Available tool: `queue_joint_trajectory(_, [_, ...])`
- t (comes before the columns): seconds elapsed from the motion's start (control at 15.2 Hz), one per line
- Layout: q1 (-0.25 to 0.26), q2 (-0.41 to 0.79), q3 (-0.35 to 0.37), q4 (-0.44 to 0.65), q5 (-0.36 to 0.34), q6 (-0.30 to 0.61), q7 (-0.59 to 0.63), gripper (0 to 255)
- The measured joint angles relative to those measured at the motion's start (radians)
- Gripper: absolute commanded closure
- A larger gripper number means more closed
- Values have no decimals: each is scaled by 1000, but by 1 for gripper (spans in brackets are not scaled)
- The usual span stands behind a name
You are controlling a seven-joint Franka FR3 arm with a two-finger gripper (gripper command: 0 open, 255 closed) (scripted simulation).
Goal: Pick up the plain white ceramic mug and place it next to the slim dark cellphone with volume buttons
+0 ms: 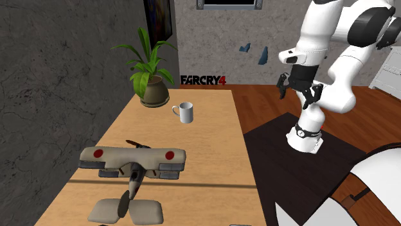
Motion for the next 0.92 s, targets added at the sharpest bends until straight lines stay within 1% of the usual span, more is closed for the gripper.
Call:
queue_joint_trajectory(0.07, [0, 0, 0, 0, 0, 0, 0, 0])
queue_joint_trajectory(0.2, [-8, 14, -22, -8, -17, 25, -29, 0])
queue_joint_trajectory(0.59, [-48, 101, -135, -21, -96, 142, -175, 0])
queue_joint_trajectory(0.92, [-75, 221, -234, 19, -144, 243, -303, 0])
